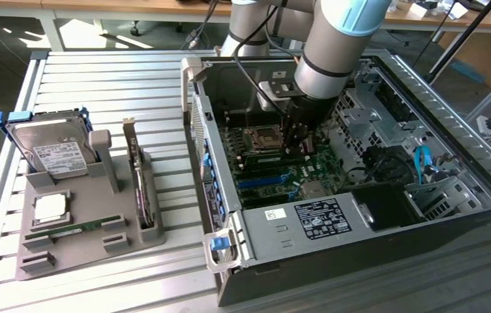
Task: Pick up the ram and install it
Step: 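Insert the ram into the slot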
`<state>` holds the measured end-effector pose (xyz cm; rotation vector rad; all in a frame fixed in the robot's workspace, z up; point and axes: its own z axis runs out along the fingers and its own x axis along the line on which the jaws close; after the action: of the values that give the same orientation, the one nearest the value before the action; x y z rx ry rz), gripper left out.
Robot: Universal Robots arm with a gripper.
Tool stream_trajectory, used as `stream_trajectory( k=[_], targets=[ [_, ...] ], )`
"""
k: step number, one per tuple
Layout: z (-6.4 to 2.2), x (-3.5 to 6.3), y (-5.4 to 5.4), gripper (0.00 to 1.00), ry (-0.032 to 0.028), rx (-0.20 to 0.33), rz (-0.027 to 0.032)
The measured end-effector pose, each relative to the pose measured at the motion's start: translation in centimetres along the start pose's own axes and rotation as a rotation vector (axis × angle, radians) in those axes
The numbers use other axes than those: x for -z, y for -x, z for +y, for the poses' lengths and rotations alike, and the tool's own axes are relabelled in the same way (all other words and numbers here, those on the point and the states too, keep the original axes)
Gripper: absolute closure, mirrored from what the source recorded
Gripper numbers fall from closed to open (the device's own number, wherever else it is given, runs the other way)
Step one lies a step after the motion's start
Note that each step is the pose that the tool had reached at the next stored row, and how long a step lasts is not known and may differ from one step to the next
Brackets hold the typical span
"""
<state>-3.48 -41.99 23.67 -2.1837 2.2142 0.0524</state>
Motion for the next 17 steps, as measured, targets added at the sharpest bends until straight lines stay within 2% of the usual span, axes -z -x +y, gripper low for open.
stream_trajectory(
  k=[6,17],
  targets=[
    [-0.37,0.01,0.00,0.88,0.0002,0.000,0.0003],
    [-0.39,-0.11,0.00,0.88,0.0000,0.000,0.0001]
  ],
)
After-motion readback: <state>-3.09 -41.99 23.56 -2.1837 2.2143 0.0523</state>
